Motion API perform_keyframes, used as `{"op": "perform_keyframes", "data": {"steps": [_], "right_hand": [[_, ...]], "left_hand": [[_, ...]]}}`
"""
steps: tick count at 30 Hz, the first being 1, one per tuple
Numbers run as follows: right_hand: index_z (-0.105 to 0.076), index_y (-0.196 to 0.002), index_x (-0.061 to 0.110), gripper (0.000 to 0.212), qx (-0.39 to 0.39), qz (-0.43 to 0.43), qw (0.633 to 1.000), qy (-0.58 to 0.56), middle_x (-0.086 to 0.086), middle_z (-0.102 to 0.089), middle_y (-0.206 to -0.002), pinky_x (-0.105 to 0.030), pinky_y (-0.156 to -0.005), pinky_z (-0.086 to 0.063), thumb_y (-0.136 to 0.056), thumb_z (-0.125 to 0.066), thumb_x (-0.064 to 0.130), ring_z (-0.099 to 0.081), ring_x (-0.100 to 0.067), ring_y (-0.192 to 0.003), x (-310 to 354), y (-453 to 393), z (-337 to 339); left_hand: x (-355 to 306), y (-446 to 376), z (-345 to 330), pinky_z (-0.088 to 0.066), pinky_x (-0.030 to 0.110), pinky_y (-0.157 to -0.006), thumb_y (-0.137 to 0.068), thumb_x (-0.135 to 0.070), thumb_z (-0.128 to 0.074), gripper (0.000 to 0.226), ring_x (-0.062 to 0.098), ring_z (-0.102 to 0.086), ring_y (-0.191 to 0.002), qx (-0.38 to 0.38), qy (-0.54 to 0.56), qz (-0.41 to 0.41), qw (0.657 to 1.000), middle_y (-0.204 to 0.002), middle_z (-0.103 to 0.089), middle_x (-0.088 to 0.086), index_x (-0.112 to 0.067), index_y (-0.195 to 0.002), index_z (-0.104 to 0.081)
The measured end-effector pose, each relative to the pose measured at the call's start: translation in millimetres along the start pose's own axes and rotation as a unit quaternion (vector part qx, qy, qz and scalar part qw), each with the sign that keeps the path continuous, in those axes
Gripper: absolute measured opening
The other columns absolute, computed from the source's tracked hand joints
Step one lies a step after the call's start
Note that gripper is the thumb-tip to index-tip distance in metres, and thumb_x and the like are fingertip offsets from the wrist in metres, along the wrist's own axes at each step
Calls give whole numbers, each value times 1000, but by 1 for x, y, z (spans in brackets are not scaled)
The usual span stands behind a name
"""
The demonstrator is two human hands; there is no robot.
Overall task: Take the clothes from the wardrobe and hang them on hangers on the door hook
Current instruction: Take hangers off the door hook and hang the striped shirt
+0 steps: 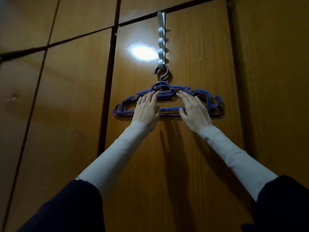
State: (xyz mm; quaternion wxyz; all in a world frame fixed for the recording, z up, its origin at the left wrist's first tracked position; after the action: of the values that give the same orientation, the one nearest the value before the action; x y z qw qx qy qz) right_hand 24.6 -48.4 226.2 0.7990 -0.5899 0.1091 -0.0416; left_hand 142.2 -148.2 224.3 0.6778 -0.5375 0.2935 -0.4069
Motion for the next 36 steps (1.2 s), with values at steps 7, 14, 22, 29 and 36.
{"op": "perform_keyframes", "data": {"steps": [7, 14, 22, 29, 36], "right_hand": [[-30, -141, 13, 48, -2, -49, 999, 6, -5, -38, -145, -35, -115, -19, -94, -40, 15, -34, -21, -133, 18, -66, -1], [-40, -130, 11, 37, 31, -98, 994, 35, -9, -50, -128, -40, -96, -42, -94, -41, 22, -48, -25, -116, 21, -107, -20], [-52, -111, 9, 30, 46, -117, 991, 40, -13, -59, -105, -38, -80, -44, -98, -33, 28, -54, -26, -90, 5, -115, -31], [-50, -117, 11, 36, 35, -85, 992, 91, -14, -62, -105, -39, -81, -43, -100, -27, 33, -57, -29, -95, 1, -114, -27], [-47, -117, 10, 33, -10, -81, 991, 101, -15, -63, -100, -33, -70, -35, -101, -26, 31, -54, -27, -86, 1, -121, -26]], "left_hand": [[38, -58, -21, -20, 36, -113, -96, -21, -36, 50, 23, -27, -138, -24, -2, -75, 997, -148, -32, 9, -13, -144, -25], [46, -91, -38, -31, 34, -104, -98, -20, -34, 45, 23, -37, -126, -50, 76, -81, 993, -137, -43, 10, -9, -141, -30], [50, -101, -41, -35, 34, -83, -100, -25, -30, 28, 25, -47, -96, -60, 112, -60, 990, -99, -56, 10, -8, -107, -49], [46, -103, -38, -33, 34, -76, -101, -26, -24, 28, 26, -50, -81, -61, 110, -51, 991, -85, -51, 5, -8, -107, -46], [42, -118, -35, -33, 40, -87, -101, -24, -25, 26, 21, -43, -79, -41, 126, -40, 990, -88, -49, 3, -8, -108, -45]]}}
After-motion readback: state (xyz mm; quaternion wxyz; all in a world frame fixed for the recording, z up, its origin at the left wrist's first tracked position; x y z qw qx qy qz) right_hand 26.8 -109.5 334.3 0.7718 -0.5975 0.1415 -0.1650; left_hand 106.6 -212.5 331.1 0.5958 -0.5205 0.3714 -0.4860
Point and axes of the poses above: each hand's wrist, its own y-axis away from the middle knuckle, its own z-axis out of the back of the hand, x = y × z, the point moved 4 cm from there along -y, towards the middle knuckle
